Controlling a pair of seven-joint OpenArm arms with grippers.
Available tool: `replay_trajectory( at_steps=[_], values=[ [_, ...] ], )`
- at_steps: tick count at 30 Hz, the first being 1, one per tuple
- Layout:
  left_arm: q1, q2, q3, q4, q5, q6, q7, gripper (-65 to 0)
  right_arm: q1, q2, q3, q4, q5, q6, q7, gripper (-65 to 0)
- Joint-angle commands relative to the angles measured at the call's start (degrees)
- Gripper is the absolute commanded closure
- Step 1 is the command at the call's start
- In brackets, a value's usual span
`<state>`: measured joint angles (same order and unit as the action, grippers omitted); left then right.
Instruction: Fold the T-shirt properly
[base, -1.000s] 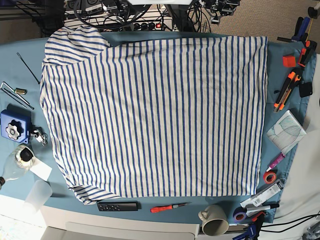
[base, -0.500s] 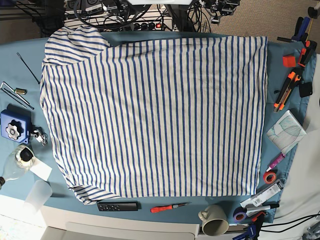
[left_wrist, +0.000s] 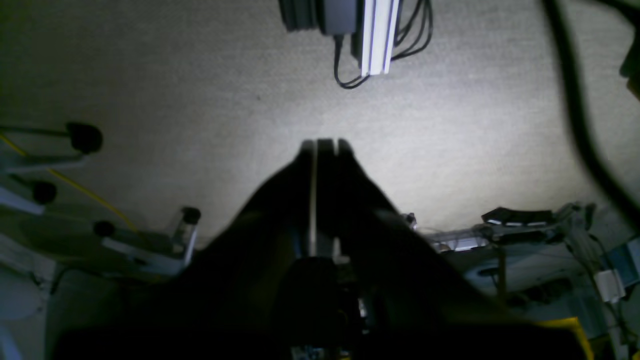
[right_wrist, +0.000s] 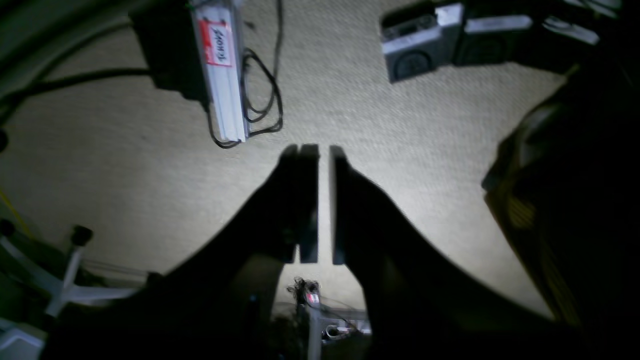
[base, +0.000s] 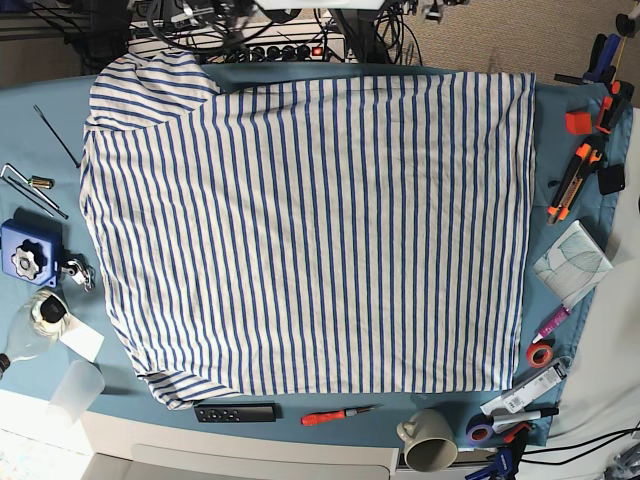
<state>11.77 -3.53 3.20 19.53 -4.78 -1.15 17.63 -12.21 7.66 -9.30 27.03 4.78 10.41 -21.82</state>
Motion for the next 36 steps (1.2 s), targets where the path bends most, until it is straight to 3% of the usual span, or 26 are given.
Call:
replay_trajectory(
  at_steps=[1, 5, 14, 16, 21, 26, 36],
  values=[
    [1.16, -0.57, 0.00, 1.44, 0.04, 0.00, 0.22, 0.0, -0.74, 1.01, -0.02, 0.50, 0.35, 0.52, 0.24, -4.0],
    [5.55, -2.49, 0.00, 8.68, 0.02, 0.00, 0.33, 0.0, -4.17, 3.74, -0.02, 4.68, 0.33, 2.36, 0.81, -4.0],
    [16.04, -7.02, -0.02, 27.71, -3.21, 0.11, 0.35, 0.0, -17.64, 9.44, -0.02, 26.27, 0.33, 2.47, 0.83, -3.9],
    [18.03, -7.69, -0.02, 31.80, -3.19, 2.25, 0.37, 0.0, -20.44, 10.25, -0.02, 30.93, 0.33, 2.40, 0.72, -3.9],
    [23.15, -8.46, -0.02, 41.83, -2.95, 10.36, 0.98, 0.0, -27.17, 11.26, 0.02, 40.65, 0.24, 1.40, -0.52, -3.9],
    [28.89, -8.98, -0.55, 52.70, -2.73, 13.22, 1.01, 0.0, -34.40, 11.21, 1.62, 50.95, -0.13, -0.07, -0.74, -3.9],
    [40.44, -9.01, -9.01, 77.13, -2.84, 13.16, 3.69, 0.0, -44.78, 11.21, 11.45, 71.89, -0.09, -0.07, -4.48, -3.9]
  ],
)
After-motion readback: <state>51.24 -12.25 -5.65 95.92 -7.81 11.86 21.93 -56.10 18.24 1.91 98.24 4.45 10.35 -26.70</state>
